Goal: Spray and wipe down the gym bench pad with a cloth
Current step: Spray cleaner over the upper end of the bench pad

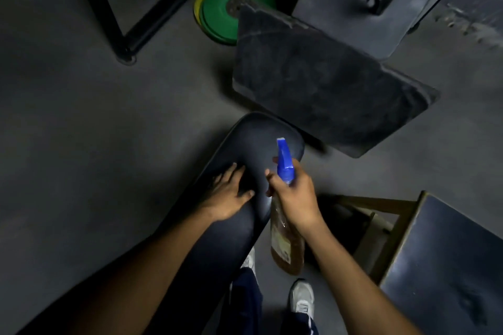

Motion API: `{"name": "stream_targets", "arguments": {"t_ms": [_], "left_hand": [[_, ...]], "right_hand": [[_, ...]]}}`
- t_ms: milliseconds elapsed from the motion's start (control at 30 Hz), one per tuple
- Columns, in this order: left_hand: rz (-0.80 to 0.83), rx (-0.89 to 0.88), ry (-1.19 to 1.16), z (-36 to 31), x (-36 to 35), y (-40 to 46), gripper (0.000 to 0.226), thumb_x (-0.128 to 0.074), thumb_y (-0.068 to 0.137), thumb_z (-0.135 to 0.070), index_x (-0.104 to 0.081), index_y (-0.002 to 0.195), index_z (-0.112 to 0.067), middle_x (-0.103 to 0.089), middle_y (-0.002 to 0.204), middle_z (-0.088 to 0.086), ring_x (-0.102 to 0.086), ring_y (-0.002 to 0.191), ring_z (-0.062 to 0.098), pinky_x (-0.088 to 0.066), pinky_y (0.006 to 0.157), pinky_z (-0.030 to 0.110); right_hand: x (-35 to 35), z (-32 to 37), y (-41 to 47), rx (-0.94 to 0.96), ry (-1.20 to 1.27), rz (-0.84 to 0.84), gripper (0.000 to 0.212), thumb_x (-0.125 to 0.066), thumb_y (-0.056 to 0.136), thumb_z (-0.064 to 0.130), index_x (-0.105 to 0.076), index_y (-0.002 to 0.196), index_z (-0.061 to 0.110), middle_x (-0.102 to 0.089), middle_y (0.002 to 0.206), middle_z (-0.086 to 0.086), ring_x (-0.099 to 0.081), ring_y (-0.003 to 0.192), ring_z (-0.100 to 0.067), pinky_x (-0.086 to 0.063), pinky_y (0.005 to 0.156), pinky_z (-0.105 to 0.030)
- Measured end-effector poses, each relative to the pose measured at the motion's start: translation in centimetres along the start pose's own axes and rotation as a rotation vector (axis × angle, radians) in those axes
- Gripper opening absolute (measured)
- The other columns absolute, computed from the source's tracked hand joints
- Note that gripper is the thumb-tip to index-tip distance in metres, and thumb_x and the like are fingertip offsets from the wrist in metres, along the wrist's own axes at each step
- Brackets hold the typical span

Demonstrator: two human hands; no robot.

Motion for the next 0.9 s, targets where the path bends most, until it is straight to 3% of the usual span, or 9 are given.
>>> {"name": "stream_targets", "arguments": {"t_ms": [100, 300, 433, 567, 733, 900], "left_hand": [[-0.037, -0.009, 0.233, 0.9, -1.8, 4.3, 0.083, -0.042, 0.095, -0.058, 0.003, 0.159, -0.028, 0.017, 0.167, -0.002, 0.011, 0.154, 0.020, 0.002, 0.123, 0.050], [-0.164, 0.056, 0.248, 2.7, -6.6, 6.8, 0.077, -0.035, 0.097, -0.051, 0.011, 0.157, -0.037, 0.032, 0.162, -0.005, 0.027, 0.150, 0.017, 0.001, 0.120, 0.060], [-0.201, 0.029, 0.273, 3.5, -7.4, 7.5, 0.076, -0.028, 0.094, -0.048, 0.019, 0.153, -0.040, 0.036, 0.160, -0.005, 0.030, 0.148, 0.016, 0.001, 0.120, 0.062], [-0.204, 0.021, 0.255, 3.7, -7.8, 7.7, 0.081, -0.033, 0.093, -0.044, 0.023, 0.151, -0.040, 0.040, 0.157, -0.007, 0.033, 0.147, 0.015, 0.005, 0.120, 0.061], [-0.213, 0.019, 0.292, 3.5, -7.6, 7.8, 0.085, -0.019, 0.081, -0.059, 0.015, 0.155, -0.036, 0.036, 0.160, -0.003, 0.031, 0.148, 0.017, 0.005, 0.118, 0.061], [-0.252, 0.008, 0.340, 3.7, -8.0, 8.0, 0.096, -0.044, 0.088, -0.068, 0.018, 0.153, -0.034, 0.030, 0.162, 0.001, 0.024, 0.150, 0.022, -0.006, 0.117, 0.064]], "right_hand": [[-0.7, -2.5, 1.2, -0.022, -0.064, -0.023, 0.040, -0.068, 0.078, 0.055, -0.066, 0.098, 0.021, -0.072, 0.069, -0.009, -0.071, 0.069, -0.032, -0.058, 0.072, -0.048], [-2.3, -7.1, 1.5, -0.107, -0.085, -0.019, 0.035, -0.069, 0.073, 0.055, -0.065, 0.099, 0.033, -0.072, 0.073, -0.007, -0.071, 0.067, -0.030, -0.059, 0.069, -0.049], [-3.8, -8.4, 2.4, -0.100, -0.100, 0.042, 0.017, -0.077, 0.087, 0.032, -0.064, 0.089, 0.022, -0.070, 0.064, -0.009, -0.066, 0.057, -0.018, -0.053, 0.060, -0.032], [-5.5, -8.7, 3.8, -0.116, -0.019, 0.089, 0.020, -0.076, 0.091, 0.018, -0.060, 0.079, 0.020, -0.066, 0.056, -0.007, -0.056, 0.049, -0.008, -0.044, 0.055, -0.020], [-5.6, -9.3, 4.6, -0.137, 0.097, 0.043, 0.017, -0.071, 0.084, 0.030, -0.062, 0.082, 0.015, -0.067, 0.057, -0.012, -0.058, 0.050, -0.012, -0.045, 0.057, -0.025], [-2.5, -10.6, 3.8, -0.122, 0.086, -0.101, 0.023, -0.077, 0.087, 0.024, -0.060, 0.079, 0.010, -0.068, 0.062, -0.014, -0.060, 0.056, -0.016, -0.050, 0.060, -0.038]]}}
Point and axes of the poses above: each hand's wrist, its own y-axis towards the middle knuckle, its own x-axis out of the back of the hand, z = x × y, the point moved 7 cm from there along y, towards the middle knuckle
